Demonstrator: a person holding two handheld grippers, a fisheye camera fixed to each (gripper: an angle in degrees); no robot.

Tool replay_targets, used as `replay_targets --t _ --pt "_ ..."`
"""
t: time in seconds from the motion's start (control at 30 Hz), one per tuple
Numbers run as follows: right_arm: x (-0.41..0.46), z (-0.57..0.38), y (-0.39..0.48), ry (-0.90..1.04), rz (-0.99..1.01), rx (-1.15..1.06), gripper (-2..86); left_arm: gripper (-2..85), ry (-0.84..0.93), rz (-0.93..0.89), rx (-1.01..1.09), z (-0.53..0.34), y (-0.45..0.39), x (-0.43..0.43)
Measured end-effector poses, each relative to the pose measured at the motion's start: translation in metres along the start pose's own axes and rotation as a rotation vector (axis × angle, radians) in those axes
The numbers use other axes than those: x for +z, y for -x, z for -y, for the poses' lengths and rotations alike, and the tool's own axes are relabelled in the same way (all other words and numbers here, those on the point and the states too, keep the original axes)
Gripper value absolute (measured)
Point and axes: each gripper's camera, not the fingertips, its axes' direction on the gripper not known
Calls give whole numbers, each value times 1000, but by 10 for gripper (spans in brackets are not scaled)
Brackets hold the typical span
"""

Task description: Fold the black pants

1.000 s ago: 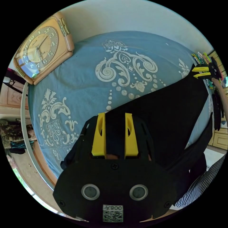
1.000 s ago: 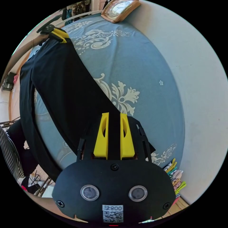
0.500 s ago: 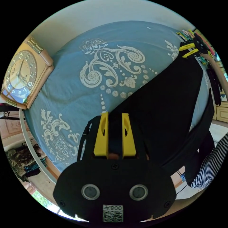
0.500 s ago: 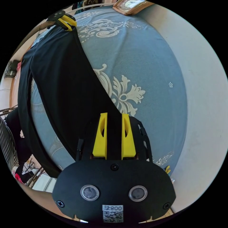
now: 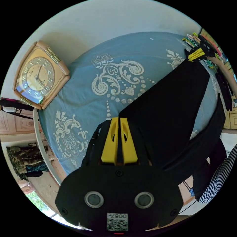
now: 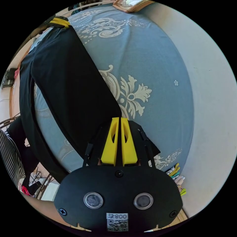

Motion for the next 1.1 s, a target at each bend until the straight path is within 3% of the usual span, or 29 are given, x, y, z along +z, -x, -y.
replay_targets --t 0.27,0.47,0.6,0.8,1.1 --pt "-72 -86 72 -173 -55 91 9 11 -182 39 -33 -97 -55 -69" --pt "-105 -161 189 -215 -148 121 8 11 -256 43 -65 -209 -123 -101" --pt "-102 -204 276 -199 -176 147 9 9 -230 -33 -137 -286 -166 -93" --pt "-73 -239 354 -177 -24 236 10 8 -108 -132 -249 -366 -204 -53" --pt "-70 -268 418 -172 -42 300 9 8 -47 -76 -250 -422 -227 -35"
